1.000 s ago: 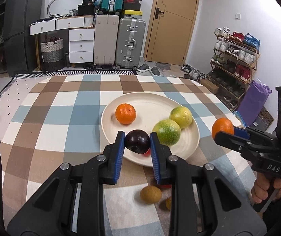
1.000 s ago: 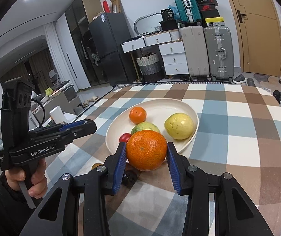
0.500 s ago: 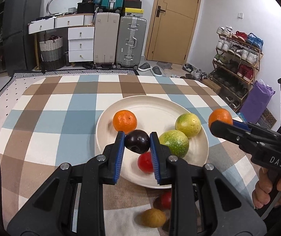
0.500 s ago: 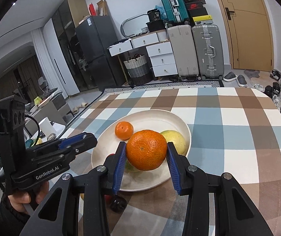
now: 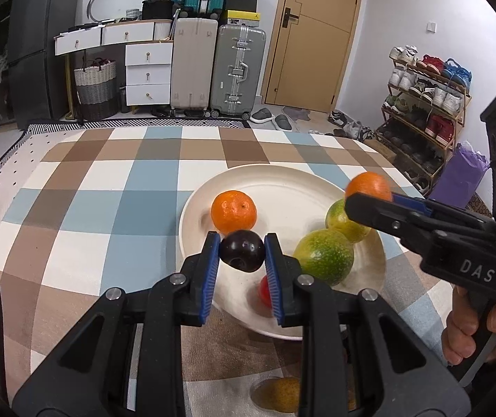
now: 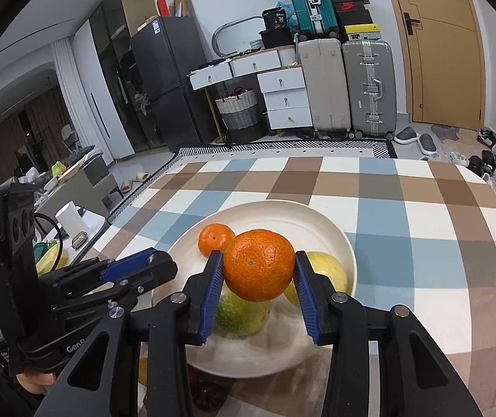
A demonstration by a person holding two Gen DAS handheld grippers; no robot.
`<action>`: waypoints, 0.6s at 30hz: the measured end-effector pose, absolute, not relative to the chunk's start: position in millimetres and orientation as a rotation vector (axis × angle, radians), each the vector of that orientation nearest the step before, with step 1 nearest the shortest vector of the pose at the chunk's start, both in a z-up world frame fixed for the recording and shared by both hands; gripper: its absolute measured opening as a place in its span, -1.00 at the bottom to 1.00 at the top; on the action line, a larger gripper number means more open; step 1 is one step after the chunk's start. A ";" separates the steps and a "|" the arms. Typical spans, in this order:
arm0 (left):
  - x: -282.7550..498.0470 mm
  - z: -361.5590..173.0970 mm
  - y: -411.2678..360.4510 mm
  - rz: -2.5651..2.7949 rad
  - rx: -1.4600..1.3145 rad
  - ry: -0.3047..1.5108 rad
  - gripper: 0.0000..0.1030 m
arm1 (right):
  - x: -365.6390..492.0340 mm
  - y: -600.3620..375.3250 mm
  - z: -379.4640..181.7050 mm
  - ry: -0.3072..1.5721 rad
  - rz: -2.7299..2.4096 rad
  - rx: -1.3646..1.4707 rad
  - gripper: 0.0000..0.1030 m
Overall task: Organize fruits
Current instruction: 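Lower the orange and dark plum onto the white plate and open both tools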
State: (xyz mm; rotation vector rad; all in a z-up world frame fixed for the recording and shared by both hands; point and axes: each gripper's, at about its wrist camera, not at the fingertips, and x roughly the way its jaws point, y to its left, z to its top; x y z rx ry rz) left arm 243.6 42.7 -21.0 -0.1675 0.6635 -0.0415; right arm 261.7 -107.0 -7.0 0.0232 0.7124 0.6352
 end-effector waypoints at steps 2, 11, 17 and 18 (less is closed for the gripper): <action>243.4 -21.1 41.3 -0.038 -0.155 0.660 -0.56 | 264.1 -102.2 -8.8 0.716 0.636 0.021 -0.20; 246.7 -24.4 40.3 -0.041 -0.147 0.665 -0.56 | 273.4 -90.6 -20.9 0.765 0.600 0.017 -0.19; 246.9 -26.0 40.2 -0.036 -0.148 0.674 -0.47 | 269.9 -95.8 -14.4 0.735 0.595 0.033 0.04; 246.7 -25.9 40.1 -0.035 -0.146 0.674 -0.42 | 267.9 -98.6 -12.2 0.727 0.593 0.029 0.07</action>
